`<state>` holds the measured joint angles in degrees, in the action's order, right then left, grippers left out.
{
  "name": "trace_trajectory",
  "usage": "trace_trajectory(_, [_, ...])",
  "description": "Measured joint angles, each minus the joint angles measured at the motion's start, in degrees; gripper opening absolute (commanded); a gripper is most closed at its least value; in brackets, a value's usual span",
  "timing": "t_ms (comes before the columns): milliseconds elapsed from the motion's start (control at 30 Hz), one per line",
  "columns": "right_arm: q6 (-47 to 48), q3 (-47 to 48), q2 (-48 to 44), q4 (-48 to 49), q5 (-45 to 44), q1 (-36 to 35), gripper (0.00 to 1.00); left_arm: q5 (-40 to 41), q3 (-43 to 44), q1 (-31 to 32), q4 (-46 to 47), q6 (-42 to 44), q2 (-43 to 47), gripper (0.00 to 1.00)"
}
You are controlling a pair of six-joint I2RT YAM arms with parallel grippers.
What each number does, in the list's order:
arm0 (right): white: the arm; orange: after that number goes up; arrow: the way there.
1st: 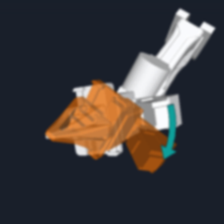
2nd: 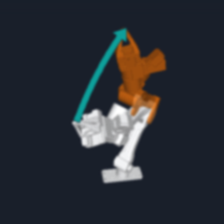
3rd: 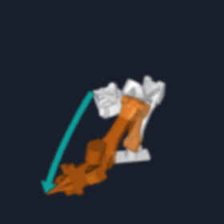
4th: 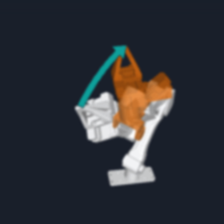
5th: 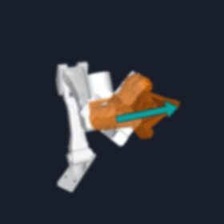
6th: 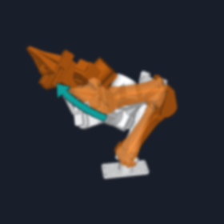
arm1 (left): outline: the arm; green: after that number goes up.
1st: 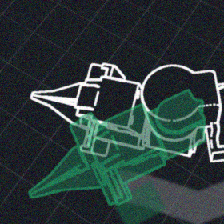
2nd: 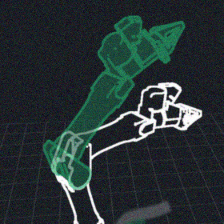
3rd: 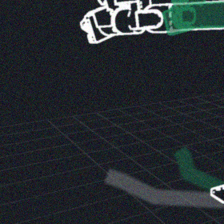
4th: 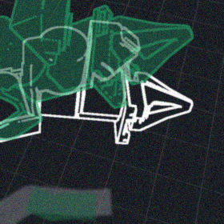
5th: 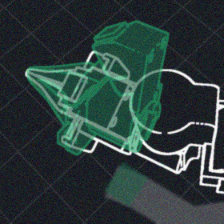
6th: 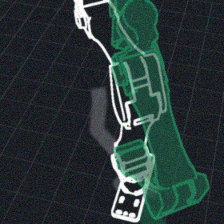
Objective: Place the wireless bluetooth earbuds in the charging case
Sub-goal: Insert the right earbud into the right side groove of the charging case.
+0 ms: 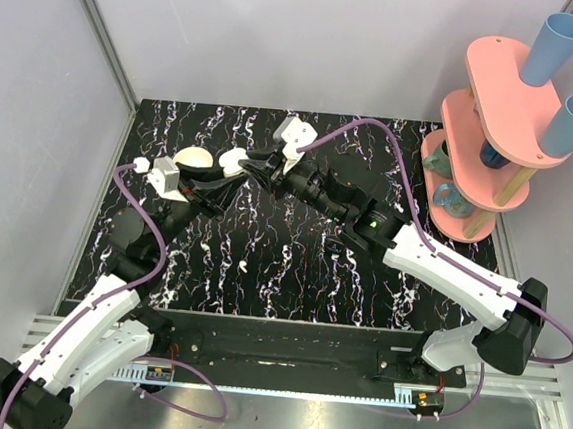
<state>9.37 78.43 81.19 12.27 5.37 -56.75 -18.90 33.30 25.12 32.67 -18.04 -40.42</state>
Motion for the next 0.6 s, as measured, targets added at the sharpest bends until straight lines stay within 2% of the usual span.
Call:
trace_trajectory(133, [0.5, 0.0, 0.0, -1.7, 0.7, 0.0, 0.35, 0.5, 0.0, 0.0, 0.0, 0.0, 0.1, 0.0])
trace_trajectory(200, [0.5, 0.0, 0.0, -1.7, 1.0, 0.0, 0.47, 0.6, 0.0, 0.0, 0.0, 0.0, 0.1, 0.0])
trace_trajectory(400, [0.3, 0.1, 0.0, -2.0, 1.2, -0.3, 0.71, 1.4, 0.0, 0.0, 0.0, 0.1, 0.2, 0.0])
trace_trajectory(467, [0.2, 0.1, 0.0, -1.8, 0.9, -0.2, 0.75, 1.4, 0.0, 0.0, -0.1, 0.2, 0.3, 0.0])
trace_trajectory(500, [0.3, 0.1, 0.0, -1.6, 0.5, -0.3, 0.81, 1.4, 0.0, 0.0, -0.2, 0.3, 0.3, 0.0])
trace_trajectory(600, [-0.3, 0.1, 0.0, -1.2, -0.8, -0.3, 0.83, 1.7, 0.0, 0.0, -0.5, 0.7, 0.8, 0.0])
